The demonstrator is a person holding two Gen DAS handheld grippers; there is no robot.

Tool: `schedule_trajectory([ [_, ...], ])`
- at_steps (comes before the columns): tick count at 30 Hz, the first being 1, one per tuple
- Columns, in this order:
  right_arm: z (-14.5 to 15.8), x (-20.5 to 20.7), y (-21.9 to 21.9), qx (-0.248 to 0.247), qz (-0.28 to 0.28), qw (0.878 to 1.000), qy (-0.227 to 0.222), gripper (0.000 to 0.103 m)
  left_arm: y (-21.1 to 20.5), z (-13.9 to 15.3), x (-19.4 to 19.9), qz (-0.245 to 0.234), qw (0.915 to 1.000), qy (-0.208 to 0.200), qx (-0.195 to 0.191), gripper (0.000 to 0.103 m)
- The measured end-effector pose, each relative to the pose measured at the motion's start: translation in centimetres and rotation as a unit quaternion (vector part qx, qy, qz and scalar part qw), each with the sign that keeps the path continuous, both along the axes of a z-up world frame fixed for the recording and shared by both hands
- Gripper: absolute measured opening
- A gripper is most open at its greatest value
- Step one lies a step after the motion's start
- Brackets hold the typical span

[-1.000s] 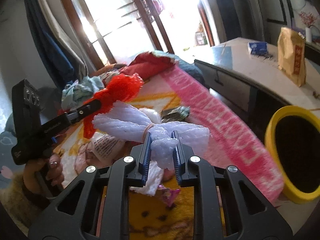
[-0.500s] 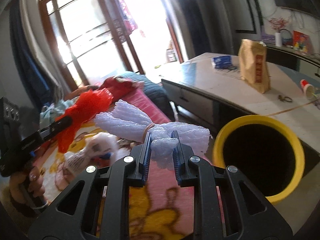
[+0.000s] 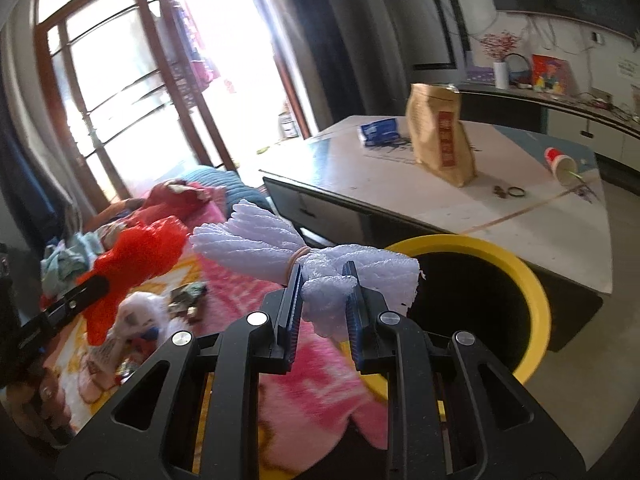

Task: Collect trash
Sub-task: 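Carry the red bag and white mesh sleeve over the yellow-rimmed bin with both grippers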

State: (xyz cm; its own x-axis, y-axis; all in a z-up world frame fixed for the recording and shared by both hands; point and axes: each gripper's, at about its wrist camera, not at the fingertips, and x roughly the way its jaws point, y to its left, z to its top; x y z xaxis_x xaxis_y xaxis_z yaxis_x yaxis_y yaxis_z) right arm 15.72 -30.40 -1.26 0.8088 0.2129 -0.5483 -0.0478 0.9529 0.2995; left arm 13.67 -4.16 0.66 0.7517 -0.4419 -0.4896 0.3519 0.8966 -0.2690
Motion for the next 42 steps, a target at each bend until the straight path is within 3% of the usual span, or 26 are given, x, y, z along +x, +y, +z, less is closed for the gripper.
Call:
schedule_trajectory([
  [15, -2.0, 0.9, -5.7, -0.016, -0.093, 0.995, 0.032, 0.015, -5.7, -1.3, 1.4, -0.055, 0.9982, 0.015, 0.021, 0.014],
  [24, -3.5, 1.2, -9.4, -0.011, -0.142, 0.988, 0.060, 0.015, -10.1, -3.6, 3.3, -0.085, 0.9947, 0.041, 0.041, 0.014],
  [37, -5.5, 1.9, -12.0, -0.003, -0.164, 0.982, 0.091, 0.016, -16.8, -8.1, 5.4, -0.124, 0.9848, 0.083, 0.089, 0.014],
  [42, -5.5, 2.0, -12.1, 0.005, -0.160, 0.984, 0.081, 0.023, -18.4, -9.1, 6.2, -0.137, 0.9819, 0.093, 0.093, 0.016],
])
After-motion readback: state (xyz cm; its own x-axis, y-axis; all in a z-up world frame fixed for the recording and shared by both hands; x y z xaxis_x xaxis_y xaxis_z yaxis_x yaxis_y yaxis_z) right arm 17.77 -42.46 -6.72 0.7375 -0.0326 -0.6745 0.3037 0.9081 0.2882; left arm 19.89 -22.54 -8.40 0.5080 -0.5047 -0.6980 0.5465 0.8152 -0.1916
